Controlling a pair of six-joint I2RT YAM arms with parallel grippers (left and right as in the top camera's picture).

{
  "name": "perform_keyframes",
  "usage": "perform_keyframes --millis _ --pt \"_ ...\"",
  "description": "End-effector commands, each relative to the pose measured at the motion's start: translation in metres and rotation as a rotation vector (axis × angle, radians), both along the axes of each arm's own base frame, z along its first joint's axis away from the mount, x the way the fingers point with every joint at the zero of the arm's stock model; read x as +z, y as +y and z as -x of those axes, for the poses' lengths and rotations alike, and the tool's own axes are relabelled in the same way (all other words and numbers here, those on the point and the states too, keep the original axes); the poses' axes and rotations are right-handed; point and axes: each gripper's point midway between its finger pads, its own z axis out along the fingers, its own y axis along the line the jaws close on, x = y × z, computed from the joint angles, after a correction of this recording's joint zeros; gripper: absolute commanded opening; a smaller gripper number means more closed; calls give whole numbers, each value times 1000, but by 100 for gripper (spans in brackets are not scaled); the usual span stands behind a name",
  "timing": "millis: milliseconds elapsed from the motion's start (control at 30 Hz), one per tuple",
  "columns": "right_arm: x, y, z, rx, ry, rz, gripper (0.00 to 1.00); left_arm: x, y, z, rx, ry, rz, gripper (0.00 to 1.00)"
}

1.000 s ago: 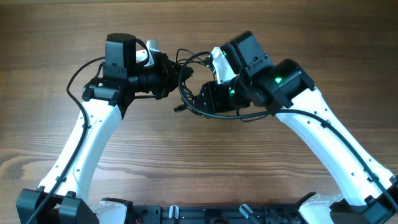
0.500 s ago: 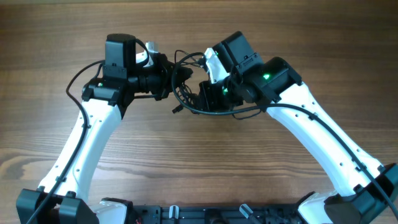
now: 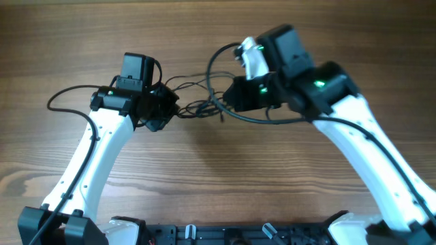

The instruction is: Untangle cables

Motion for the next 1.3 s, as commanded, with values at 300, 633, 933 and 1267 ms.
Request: perform_keyframes --millis 300,633,933,1267 --pt "62 -30 -30 -259 -199 -48 4 27 -47 4 -287 -108 217 4" --pt "26 -109 -40 -631 -165 263 57 52 -75 7 -490 -231 366 4" --pt "18 -43 0 -303 59 43 79 95 -100 -9 -570 -408 534 4" --pt "-24 -8 12 -190 220 86 82 116 -106 -20 -553 -469 600 4"
